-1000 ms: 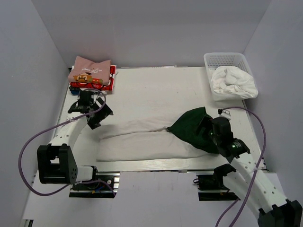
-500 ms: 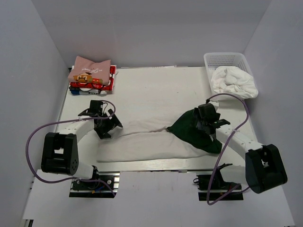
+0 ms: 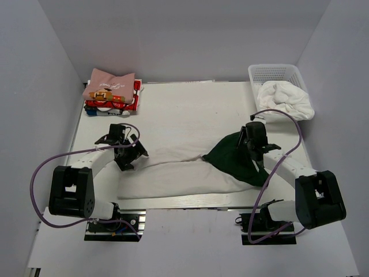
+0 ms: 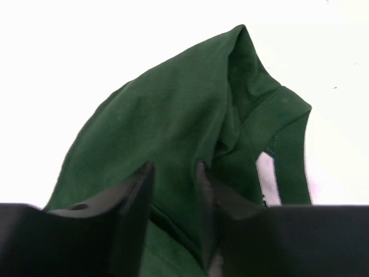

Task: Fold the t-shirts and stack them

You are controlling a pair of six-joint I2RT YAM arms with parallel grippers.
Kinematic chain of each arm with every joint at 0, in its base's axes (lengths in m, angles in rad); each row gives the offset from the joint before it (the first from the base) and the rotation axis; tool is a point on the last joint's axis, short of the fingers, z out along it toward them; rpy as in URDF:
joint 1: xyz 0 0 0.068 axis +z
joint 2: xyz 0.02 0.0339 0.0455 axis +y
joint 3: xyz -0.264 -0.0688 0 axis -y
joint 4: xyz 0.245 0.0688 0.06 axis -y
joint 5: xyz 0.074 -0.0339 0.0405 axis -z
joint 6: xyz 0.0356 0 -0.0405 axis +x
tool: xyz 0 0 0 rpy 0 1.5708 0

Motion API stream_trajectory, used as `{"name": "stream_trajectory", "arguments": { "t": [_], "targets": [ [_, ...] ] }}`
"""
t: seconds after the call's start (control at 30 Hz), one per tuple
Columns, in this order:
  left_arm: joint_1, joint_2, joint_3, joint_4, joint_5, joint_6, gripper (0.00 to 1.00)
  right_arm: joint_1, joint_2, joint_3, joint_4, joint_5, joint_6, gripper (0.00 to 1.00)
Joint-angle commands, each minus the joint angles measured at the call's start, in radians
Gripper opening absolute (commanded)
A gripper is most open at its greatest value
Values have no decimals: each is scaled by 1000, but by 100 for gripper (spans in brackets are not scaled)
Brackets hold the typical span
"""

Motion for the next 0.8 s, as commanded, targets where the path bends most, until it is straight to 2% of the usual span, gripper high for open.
{"name": "stream_trajectory", "arguments": {
  "t": [0.0,0.1,0.2,0.3,0.5,0.53,0.57,0.63,0.67,0.77],
  "targets": [
    [0,19,10,-86,-90,17,100,-10,-26,10,31,-28,-3,38],
    [0,19,10,-86,-90,17,100,-21,-43,5,11,-25,0,25],
    [0,19,10,-86,-90,17,100,-29,-53,4,2,-5,6,18],
    [0,19,0,-86,-90,17,100,-32,-57,3,-50,3,5,0],
    [0,-2,-9,-86,-100,17,100,-40,-83,19,-119,-1,2,0],
    [0,-13,-9,-86,-100,17,100,-37,-86,19,-129,6,-9,12],
    [0,-13,-18,-77,-100,17,100,-40,-92,17,-136,16,-17,31],
    [0,-13,-18,-77,-100,17,100,-41,-92,8,-138,30,-35,54],
    [0,-13,-18,-77,-100,17,100,-40,-95,2,-136,32,-43,61],
    [0,-22,-18,-77,-100,17,100,-40,-66,-3,-115,23,-67,66]
  ]
}}
